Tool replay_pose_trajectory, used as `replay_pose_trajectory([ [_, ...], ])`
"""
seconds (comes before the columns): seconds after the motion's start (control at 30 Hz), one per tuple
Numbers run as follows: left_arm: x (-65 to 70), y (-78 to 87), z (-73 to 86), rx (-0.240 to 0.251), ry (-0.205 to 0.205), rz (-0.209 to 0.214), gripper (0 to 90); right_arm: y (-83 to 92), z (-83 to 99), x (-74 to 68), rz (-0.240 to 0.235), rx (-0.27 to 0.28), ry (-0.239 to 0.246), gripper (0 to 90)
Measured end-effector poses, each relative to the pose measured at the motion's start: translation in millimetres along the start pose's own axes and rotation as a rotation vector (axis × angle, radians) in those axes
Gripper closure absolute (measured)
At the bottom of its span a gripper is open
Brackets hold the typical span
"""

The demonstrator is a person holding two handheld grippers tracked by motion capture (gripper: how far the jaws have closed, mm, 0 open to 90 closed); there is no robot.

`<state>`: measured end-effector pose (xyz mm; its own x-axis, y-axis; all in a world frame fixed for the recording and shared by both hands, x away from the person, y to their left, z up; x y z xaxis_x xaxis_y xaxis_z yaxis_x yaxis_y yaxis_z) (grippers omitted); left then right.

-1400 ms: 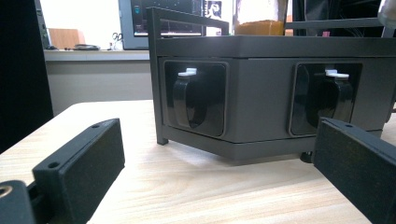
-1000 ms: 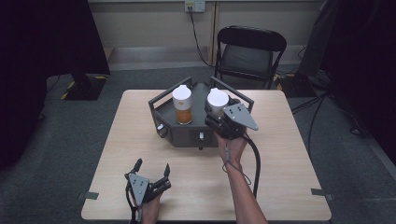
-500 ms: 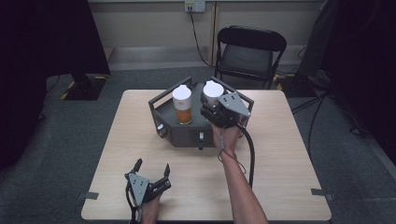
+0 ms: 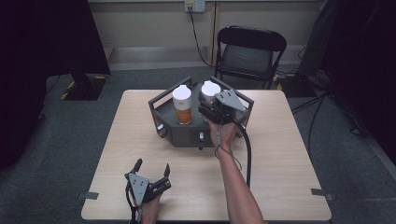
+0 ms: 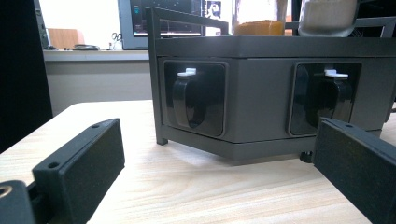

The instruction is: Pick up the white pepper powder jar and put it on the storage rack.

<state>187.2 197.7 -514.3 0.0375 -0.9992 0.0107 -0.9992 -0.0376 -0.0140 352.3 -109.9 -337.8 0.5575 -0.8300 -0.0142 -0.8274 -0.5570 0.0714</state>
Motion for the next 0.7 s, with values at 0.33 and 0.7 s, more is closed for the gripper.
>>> replay_pose_trajectory([
  [0.33,0.0,0.0,0.0,0.000,0.000,0.000,1.7,-5.2,5.3,4.0,-0.003,-0.033,-0.022,30.0],
  [0.7,0.1,0.0,0.0,0.000,0.000,0.000,1.8,-4.6,8.7,0.2,0.004,-0.037,0.001,30.0],
])
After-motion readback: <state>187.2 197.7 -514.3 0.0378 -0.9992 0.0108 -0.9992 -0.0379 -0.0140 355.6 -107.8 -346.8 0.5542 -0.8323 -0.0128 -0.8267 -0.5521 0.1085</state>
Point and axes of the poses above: each handheld gripper's, and its own axes: y roughly backward along the jaws, z roughly out of its underside, x roughly to its right, the point moved 3 cm from there along -y, roughly forward along the jaws, and after that the axes turned 14 degrees about -z, right-handed, at the moved point
